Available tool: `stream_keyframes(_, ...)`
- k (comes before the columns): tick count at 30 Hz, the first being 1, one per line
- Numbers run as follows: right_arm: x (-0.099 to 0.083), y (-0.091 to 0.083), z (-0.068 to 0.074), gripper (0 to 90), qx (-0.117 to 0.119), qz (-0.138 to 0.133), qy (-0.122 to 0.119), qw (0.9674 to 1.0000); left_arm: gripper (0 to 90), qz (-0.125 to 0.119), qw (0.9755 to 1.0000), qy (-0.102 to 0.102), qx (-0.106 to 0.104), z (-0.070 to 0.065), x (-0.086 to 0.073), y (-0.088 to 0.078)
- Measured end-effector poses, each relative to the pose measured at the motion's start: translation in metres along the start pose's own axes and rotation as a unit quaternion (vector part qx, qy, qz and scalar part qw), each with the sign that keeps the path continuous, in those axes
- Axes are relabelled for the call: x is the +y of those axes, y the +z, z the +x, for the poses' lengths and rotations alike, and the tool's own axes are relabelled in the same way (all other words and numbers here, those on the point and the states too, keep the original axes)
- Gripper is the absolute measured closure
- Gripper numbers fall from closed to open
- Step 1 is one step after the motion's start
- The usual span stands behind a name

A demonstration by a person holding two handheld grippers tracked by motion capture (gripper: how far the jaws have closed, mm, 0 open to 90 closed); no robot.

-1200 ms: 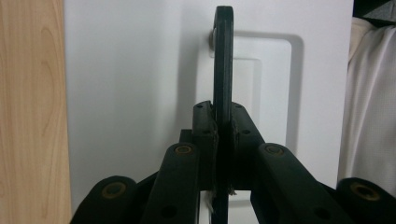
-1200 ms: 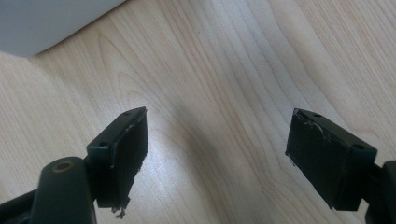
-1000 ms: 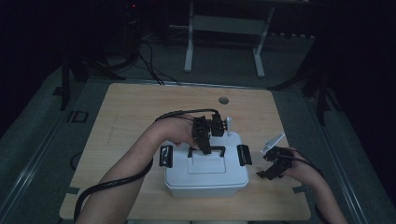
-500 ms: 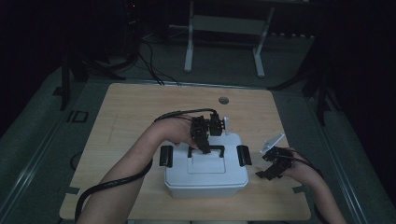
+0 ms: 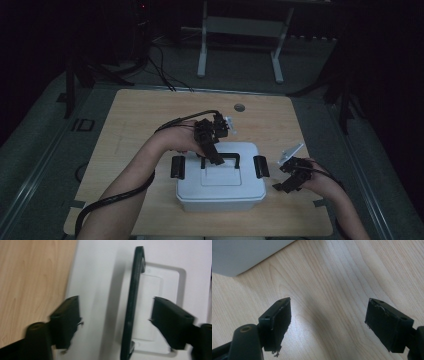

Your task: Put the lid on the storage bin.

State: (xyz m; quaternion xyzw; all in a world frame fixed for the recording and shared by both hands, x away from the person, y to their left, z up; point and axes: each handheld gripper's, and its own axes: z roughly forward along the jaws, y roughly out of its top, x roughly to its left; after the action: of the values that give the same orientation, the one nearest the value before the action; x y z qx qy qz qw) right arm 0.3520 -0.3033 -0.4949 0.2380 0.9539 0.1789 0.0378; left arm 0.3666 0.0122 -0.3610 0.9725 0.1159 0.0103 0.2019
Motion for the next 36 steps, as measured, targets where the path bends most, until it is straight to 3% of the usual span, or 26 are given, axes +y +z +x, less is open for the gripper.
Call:
stream_keyframes(4,0.000,-0.002,0.000,20.3,-0.001,-0.003,0.004,1.0000,14.0,-0.042,0.9988,-0.003,0.026,0.005,-0.014,-0.005)
stream_keyframes(7,0.000,-0.002,0.000,20.2,-0.002,-0.005,0.005,1.0000,8.8,-0.092,0.9948,-0.017,0.042,0.010,-0.026,-0.010)
stream_keyframes(10,0.000,-0.002,0.000,19.7,-0.001,-0.007,0.007,0.9999,8.8,-0.120,0.9906,-0.038,0.054,0.015,-0.039,-0.013)
stream_keyframes(13,0.001,-0.001,0.000,19.3,-0.004,-0.008,0.009,0.9999,8.0,-0.143,0.9874,-0.050,0.046,0.018,-0.051,-0.015)
stream_keyframes(19,0.004,0.002,0.001,18.8,-0.002,-0.009,0.009,0.9999,8.4,-0.161,0.9829,-0.055,0.070,0.020,-0.071,-0.018)
stream_keyframes(21,0.003,0.002,0.001,18.8,-0.002,-0.009,0.010,0.9999,8.4,-0.170,0.9812,-0.064,0.063,0.022,-0.079,-0.020)
stream_keyframes(26,0.003,0.003,0.000,18.8,-0.003,-0.007,0.012,0.9999,8.4,-0.203,0.9726,-0.090,0.069,0.025,-0.101,-0.025)
stream_keyframes(27,0.003,0.003,0.000,18.8,-0.004,-0.008,0.013,0.9999,8.4,-0.211,0.9702,-0.094,0.074,0.025,-0.105,-0.026)
stream_keyframes(31,0.004,0.003,-0.001,18.7,-0.006,-0.015,0.017,0.9997,8.4,-0.218,0.9652,-0.101,0.102,0.028,-0.120,-0.028)
stream_keyframes(36,0.003,0.004,-0.003,18.7,-0.006,-0.020,0.023,0.9995,8.4,-0.240,0.9530,-0.135,0.127,0.033,-0.139,-0.031)
